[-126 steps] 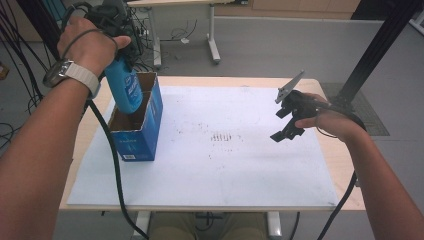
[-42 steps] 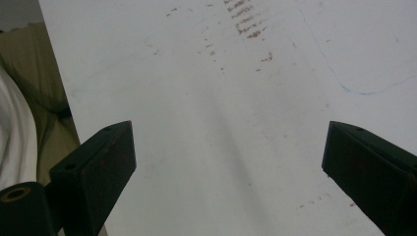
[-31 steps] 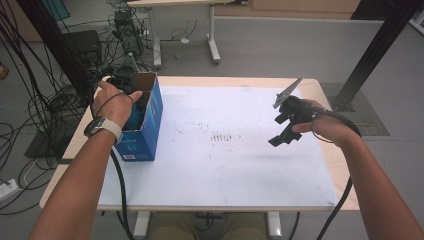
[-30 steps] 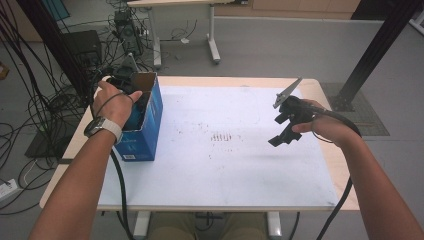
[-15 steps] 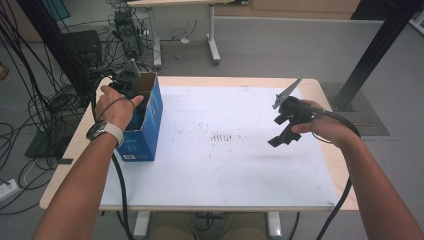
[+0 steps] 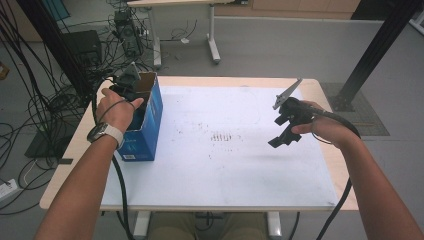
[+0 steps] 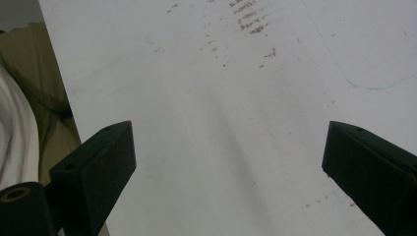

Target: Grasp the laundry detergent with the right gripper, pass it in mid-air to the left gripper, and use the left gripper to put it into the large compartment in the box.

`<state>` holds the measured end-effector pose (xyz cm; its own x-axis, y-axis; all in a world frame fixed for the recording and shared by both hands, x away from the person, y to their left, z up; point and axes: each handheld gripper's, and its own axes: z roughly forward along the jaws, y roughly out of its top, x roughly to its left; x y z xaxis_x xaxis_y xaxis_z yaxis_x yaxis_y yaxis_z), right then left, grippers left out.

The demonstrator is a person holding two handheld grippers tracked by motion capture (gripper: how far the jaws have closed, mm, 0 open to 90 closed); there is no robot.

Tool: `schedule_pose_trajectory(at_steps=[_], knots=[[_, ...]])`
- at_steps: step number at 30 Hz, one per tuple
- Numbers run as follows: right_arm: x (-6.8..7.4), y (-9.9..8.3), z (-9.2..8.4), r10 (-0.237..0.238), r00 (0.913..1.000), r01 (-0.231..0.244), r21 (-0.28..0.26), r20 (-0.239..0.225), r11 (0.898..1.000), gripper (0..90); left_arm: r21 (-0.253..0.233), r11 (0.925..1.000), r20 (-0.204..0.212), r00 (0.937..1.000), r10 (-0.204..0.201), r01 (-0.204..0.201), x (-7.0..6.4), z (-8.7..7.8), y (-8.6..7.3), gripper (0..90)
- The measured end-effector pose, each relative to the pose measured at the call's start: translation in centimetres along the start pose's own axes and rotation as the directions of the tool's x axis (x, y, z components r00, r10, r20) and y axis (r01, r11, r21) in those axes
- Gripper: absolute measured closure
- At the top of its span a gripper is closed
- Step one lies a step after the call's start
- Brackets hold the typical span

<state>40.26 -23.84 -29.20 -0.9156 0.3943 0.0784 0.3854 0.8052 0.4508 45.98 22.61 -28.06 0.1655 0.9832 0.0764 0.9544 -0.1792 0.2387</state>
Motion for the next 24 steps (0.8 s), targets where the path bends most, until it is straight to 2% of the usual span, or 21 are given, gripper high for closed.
schedule_pose_trajectory(at_steps=[24], knots=[[0.12,0.21,0.05,-0.009,1.0000,0.009,0.001,0.001,1.000,5.8,0.004,1.0000,0.006,1.0000,-0.007,0.007,0.30,0.04,-0.06,37.6]])
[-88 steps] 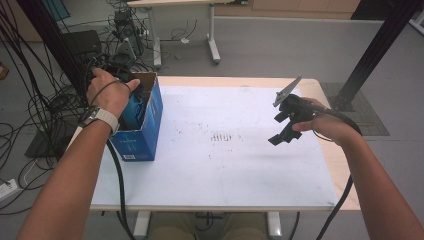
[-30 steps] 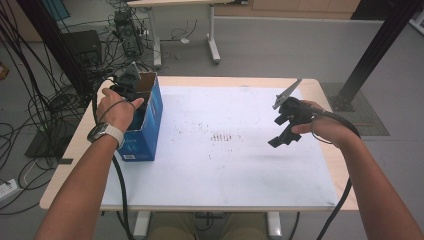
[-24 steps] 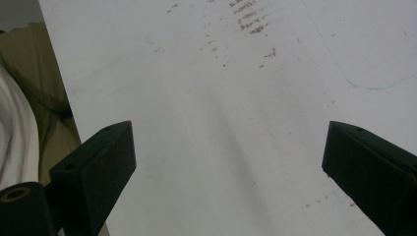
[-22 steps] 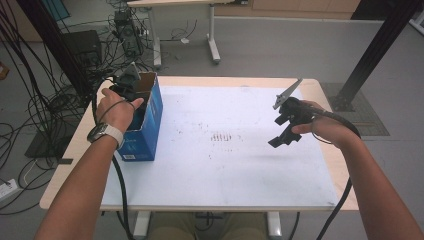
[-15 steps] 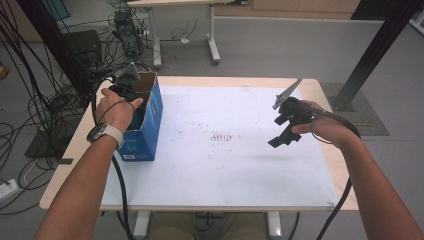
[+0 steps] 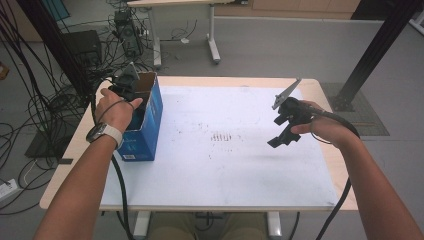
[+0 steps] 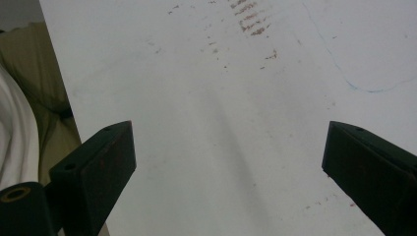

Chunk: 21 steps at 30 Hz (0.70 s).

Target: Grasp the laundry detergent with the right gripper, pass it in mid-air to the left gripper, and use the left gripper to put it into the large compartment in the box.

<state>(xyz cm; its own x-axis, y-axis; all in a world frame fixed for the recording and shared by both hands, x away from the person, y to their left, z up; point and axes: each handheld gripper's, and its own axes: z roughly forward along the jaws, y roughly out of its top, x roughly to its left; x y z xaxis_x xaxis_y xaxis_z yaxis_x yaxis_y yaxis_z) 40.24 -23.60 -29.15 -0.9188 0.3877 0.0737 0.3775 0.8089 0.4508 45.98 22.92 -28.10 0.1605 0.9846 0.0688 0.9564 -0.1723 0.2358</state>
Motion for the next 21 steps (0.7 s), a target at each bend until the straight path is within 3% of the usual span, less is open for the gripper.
schedule_pose_trajectory(at_steps=[21], knots=[[0.04,0.16,-0.05,-0.004,1.0000,0.004,0.000,0.002,1.000,5.8,0.000,1.0000,0.001,1.0000,-0.001,0.001,0.07,-0.01,-0.07,37.6]])
